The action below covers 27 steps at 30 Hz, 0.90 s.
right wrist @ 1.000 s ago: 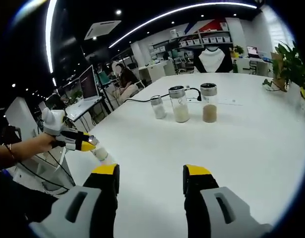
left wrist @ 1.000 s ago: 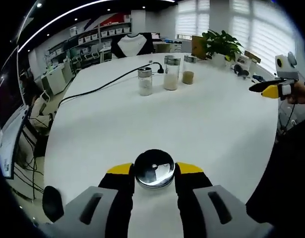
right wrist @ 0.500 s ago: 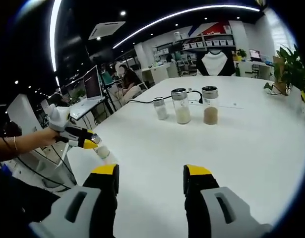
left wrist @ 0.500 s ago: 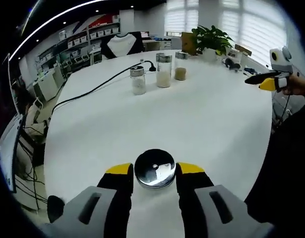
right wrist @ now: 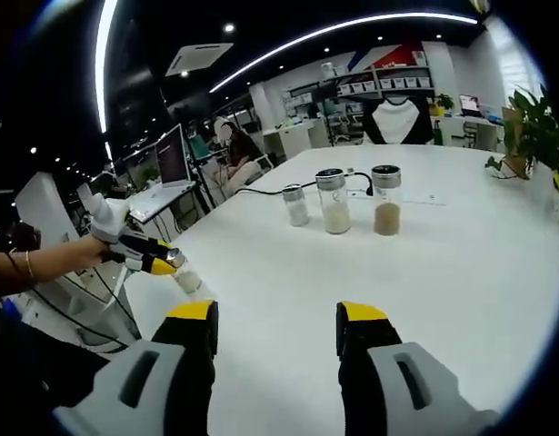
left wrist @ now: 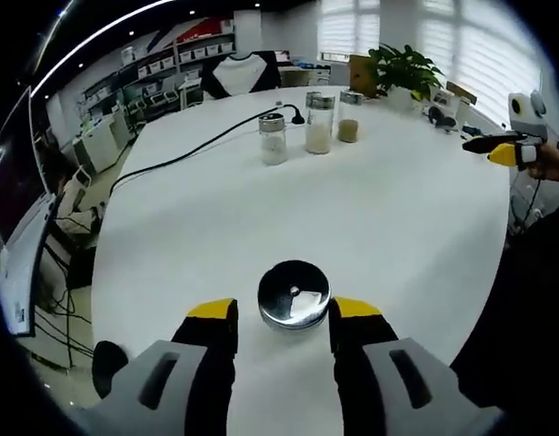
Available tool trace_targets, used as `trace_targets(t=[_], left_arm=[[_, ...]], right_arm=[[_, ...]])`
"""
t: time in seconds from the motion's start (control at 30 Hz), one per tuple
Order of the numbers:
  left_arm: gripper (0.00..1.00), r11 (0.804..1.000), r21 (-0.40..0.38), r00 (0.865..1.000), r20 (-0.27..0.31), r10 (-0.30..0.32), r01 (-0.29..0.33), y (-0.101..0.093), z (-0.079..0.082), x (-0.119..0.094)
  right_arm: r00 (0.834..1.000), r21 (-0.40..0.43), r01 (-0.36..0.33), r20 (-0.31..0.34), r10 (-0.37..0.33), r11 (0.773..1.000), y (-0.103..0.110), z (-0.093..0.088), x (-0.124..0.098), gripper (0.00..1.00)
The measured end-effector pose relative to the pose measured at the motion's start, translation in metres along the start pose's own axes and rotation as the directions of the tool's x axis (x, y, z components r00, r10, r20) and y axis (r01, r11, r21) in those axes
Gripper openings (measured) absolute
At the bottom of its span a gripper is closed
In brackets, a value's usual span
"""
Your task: Rotate the seasoning bottle until the label or dispensing opening points toward the visible target arrow and the bottle remains upright within the marked orientation range
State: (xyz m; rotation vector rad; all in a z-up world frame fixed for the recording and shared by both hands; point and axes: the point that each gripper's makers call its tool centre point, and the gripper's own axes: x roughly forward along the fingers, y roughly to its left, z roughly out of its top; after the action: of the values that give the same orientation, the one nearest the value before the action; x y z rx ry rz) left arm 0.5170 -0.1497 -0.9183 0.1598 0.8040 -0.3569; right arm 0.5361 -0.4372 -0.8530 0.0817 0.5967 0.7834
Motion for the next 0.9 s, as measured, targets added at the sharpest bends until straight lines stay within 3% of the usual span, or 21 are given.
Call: trace_targets(t=[0.13,0.2,0.9], left_arm=[[0.37,1.0,-0.013,1.0,0.025,-0.002,0.002,-0.001,0.005,-0.003],[0.36,0.999,-0.048,0.998,0.066,-0.006,0.01,-0.001,0.012,-0.005],[0.32,0.999,-0.043,0.997,0.077,-0.023,0.026,0.002,0.014,-0.003]], right_arm=[[1.0,0.005,0.005,0.009,-0.005,1.0,-0.002,0.002,-0.001,0.51],[1.0,0.006,0.005,0.009,-0.005,1.0,-0.002,0.002,-0.001,0.51],[1.0,0.009,0.017,0.011,-0.017,1.0,-0.007,0.002,-0.004,0.51]])
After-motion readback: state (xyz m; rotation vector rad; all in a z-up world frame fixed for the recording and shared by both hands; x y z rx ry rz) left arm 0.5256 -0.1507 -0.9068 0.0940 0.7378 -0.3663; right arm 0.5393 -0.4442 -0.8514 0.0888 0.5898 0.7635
